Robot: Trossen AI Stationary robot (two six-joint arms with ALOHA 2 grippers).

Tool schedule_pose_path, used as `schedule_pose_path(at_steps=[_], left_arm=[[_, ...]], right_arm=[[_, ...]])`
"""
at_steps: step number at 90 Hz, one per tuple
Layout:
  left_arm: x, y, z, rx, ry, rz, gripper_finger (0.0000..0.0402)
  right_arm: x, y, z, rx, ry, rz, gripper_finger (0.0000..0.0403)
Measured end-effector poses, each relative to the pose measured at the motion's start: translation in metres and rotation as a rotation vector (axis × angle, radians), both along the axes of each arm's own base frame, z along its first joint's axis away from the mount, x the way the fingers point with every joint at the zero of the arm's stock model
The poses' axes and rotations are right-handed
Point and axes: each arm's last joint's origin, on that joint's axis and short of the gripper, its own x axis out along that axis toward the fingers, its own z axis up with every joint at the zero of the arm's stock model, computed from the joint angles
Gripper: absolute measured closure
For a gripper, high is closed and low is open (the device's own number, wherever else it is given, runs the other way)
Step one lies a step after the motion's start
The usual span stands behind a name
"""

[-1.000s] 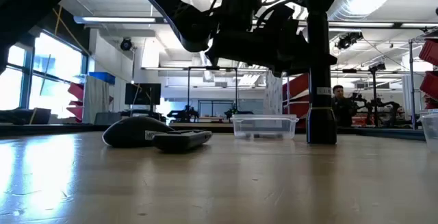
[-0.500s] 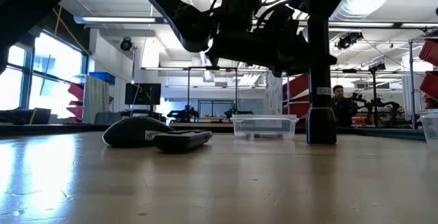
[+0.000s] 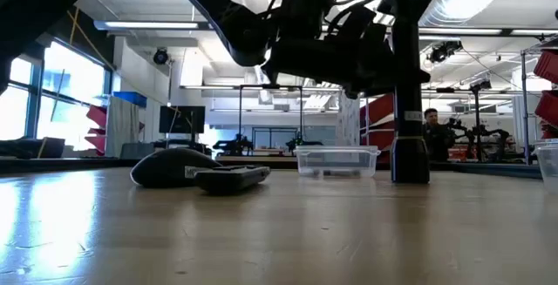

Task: Insert battery
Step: Close the flashlight battery compartment

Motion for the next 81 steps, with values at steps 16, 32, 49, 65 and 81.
schedule_pose_path(at_steps=[16, 32, 49, 65, 81], left_arm=[[0.0005, 0.0018, 0.0012, -0.011, -0.012, 0.080, 0.0255], [0.0022, 0.0027, 0.0039, -0.031, -0.009, 0.104, 0.0255], [0.0036, -0.0012, 0.0057, -0.014, -0.012, 0.155, 0.0255], [0.0049, 0.0004, 0.0076, 0.012, -0.024, 0.197, 0.0255], [0.0054, 0.0038, 0.0088, 0.038, -0.026, 0.256, 0.0255]], right_arm=[[0.0001, -0.0018, -0.0002, -0.044, 0.010, -0.102, 0.0277], [0.0003, -0.0029, -0.0003, -0.059, 0.014, -0.223, 0.0277], [0.0004, -0.0032, -0.0005, -0.040, 0.015, -0.391, 0.0277], [0.0014, -0.0044, -0.0006, -0.027, 0.004, -0.556, 0.0277], [0.0020, -0.0061, -0.0014, -0.041, -0.003, -0.722, 0.0277]])
